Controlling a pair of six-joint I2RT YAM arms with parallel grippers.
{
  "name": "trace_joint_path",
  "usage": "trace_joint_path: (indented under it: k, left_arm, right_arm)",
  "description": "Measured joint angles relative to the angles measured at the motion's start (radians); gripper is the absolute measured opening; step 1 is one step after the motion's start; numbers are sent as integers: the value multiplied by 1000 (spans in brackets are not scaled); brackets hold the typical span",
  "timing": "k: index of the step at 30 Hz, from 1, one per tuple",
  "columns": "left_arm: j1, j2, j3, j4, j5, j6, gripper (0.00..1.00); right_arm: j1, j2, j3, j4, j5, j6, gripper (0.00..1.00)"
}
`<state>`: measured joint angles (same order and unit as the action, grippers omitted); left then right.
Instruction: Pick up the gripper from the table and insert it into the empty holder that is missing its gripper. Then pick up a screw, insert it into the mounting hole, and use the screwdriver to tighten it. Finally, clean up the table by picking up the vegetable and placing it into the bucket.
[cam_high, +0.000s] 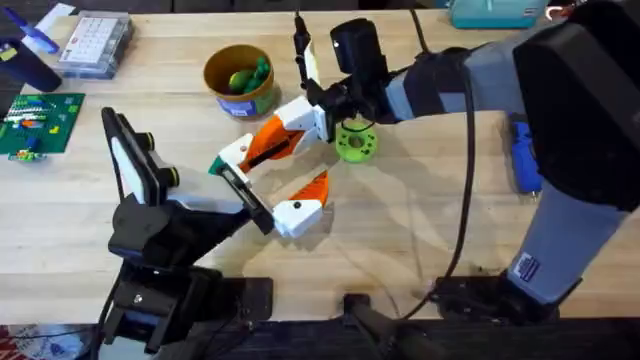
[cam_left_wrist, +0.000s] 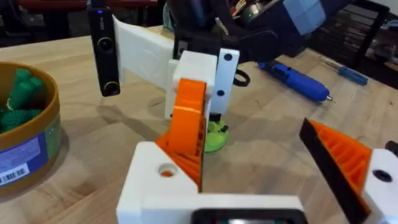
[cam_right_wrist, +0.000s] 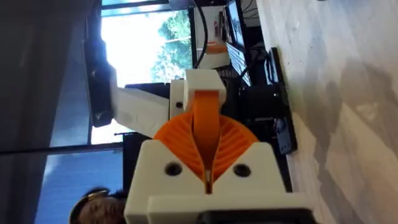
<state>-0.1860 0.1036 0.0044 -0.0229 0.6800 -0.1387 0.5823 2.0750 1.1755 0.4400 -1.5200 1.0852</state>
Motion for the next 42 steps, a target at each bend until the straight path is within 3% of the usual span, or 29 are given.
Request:
trace_joint_path:
  k: [38,39,42]
  left_arm:
    - [0,0,0,11,8,9,991]
    - [0,0,0,11,9,11,991]
    - [0,0,0,11,12,12,991]
  right_arm:
    - [-5,0,0,59,-3,8,21]
    - [-5,0,0,67,-3,13,99]
    - [-5,0,0,69,-2,15,130]
